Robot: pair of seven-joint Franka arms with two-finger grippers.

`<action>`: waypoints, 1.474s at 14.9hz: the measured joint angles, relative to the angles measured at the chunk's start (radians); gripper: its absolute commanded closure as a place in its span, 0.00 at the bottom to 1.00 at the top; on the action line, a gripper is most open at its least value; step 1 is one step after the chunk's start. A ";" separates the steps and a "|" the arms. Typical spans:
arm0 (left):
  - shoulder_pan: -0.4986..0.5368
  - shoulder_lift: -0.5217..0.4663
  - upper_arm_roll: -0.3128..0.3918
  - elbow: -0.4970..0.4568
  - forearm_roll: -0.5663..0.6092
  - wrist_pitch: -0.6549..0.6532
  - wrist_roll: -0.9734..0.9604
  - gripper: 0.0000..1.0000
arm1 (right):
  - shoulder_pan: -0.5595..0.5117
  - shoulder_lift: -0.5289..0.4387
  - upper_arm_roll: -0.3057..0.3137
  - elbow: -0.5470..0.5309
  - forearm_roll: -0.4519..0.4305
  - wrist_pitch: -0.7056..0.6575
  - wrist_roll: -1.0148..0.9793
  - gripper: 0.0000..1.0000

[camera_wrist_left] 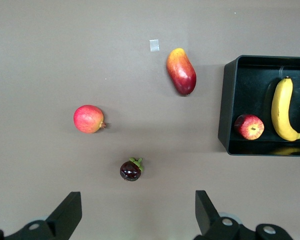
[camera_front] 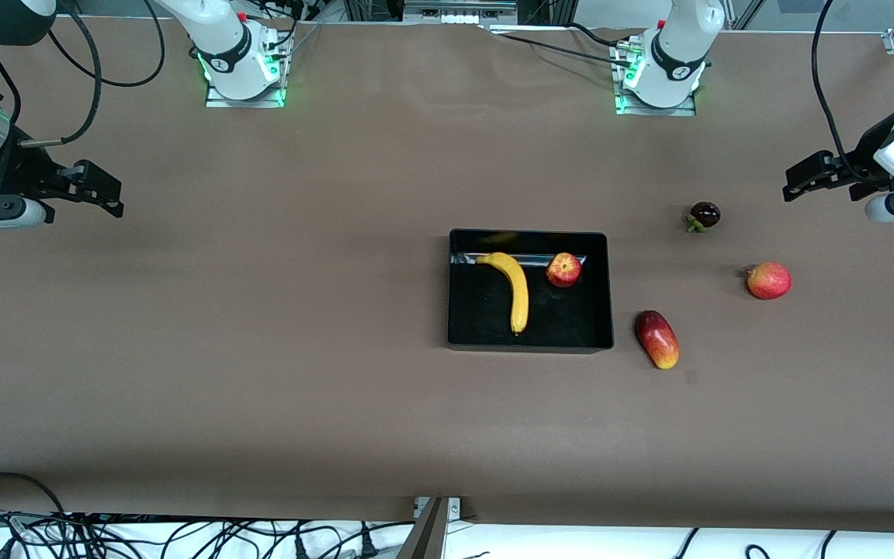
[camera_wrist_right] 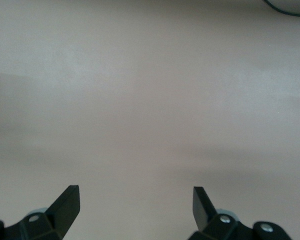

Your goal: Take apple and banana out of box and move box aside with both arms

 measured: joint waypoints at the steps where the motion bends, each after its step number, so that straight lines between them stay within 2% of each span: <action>1: 0.003 0.000 -0.002 0.000 0.000 0.000 0.000 0.00 | 0.000 0.000 0.000 0.000 0.000 0.000 0.000 0.00; 12: 0.012 0.007 -0.036 -0.006 0.000 -0.021 0.001 0.00 | 0.000 0.000 0.000 0.000 0.000 -0.002 0.000 0.00; 14: 0.003 0.023 -0.073 -0.012 0.000 -0.022 0.001 0.00 | 0.000 0.000 0.000 0.000 0.000 -0.002 0.000 0.00; 17: -0.039 0.087 -0.165 -0.015 -0.004 0.029 -0.037 0.00 | 0.000 0.001 -0.001 0.000 0.000 -0.003 0.000 0.00; 20: -0.100 0.188 -0.252 -0.023 -0.003 0.151 -0.271 0.00 | -0.001 0.001 -0.001 0.000 0.000 -0.003 0.000 0.00; 22: -0.153 0.270 -0.265 -0.028 -0.002 0.254 -0.401 0.00 | -0.001 0.001 -0.001 0.000 0.000 -0.003 0.000 0.00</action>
